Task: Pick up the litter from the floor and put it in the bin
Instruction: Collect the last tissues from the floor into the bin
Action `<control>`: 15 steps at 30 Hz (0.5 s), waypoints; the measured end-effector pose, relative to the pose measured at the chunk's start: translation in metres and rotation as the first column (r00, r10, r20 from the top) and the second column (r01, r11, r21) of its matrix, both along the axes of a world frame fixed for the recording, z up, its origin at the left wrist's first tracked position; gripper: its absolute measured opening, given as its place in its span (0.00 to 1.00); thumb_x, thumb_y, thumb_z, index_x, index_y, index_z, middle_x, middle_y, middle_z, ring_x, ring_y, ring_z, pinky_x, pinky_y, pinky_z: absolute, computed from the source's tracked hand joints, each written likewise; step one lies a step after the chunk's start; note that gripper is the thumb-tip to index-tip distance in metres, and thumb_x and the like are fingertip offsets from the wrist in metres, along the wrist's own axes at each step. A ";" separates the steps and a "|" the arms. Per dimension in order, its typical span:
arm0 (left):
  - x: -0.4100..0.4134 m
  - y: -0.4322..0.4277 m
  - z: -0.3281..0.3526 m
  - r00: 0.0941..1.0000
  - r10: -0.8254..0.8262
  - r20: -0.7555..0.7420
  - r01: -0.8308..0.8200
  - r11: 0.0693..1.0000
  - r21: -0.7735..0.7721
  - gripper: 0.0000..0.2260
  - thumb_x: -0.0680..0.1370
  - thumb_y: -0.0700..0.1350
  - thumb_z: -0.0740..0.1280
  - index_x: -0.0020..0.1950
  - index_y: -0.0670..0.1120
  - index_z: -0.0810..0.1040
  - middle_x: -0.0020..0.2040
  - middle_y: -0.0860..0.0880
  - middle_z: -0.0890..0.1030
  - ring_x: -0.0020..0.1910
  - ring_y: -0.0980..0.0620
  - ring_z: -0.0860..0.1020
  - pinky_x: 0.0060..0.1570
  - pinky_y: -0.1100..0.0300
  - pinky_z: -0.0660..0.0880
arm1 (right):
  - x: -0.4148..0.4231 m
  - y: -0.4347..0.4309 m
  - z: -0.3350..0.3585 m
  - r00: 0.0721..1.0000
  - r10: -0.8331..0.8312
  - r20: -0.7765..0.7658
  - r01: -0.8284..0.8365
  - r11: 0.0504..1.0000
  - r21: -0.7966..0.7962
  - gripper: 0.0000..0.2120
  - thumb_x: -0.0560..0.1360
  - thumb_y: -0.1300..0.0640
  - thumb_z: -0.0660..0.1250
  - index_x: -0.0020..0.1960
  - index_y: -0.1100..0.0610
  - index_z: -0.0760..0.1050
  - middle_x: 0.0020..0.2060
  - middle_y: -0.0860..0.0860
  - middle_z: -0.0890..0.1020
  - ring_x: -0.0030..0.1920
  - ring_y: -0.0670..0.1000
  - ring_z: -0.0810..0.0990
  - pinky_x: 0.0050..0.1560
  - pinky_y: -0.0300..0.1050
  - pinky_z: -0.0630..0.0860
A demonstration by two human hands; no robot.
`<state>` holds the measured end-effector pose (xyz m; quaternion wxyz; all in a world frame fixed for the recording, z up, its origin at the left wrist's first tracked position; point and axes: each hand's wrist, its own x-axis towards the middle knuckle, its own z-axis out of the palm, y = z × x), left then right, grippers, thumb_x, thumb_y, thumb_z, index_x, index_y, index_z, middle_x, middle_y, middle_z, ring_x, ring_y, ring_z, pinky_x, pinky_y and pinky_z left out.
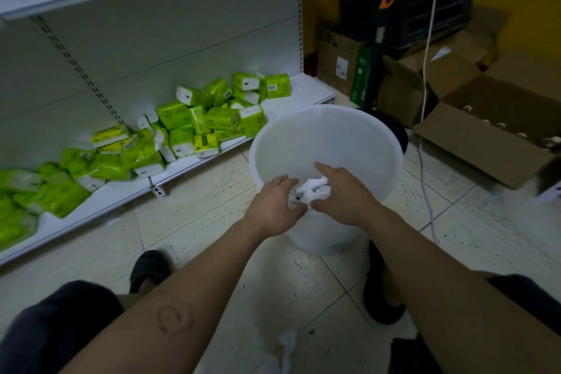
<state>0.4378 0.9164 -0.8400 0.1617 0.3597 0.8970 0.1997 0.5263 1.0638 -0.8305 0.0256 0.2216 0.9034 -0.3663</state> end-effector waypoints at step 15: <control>0.051 -0.138 -0.062 0.958 0.210 0.195 -0.164 0.959 -0.230 0.31 0.72 0.56 0.71 0.72 0.51 0.66 0.70 0.45 0.70 0.67 0.44 0.69 0.65 0.48 0.70 | 0.038 -0.122 -0.058 0.918 0.201 0.341 -0.243 0.966 0.086 0.30 0.72 0.53 0.69 0.72 0.51 0.64 0.69 0.54 0.68 0.67 0.55 0.69 0.63 0.47 0.68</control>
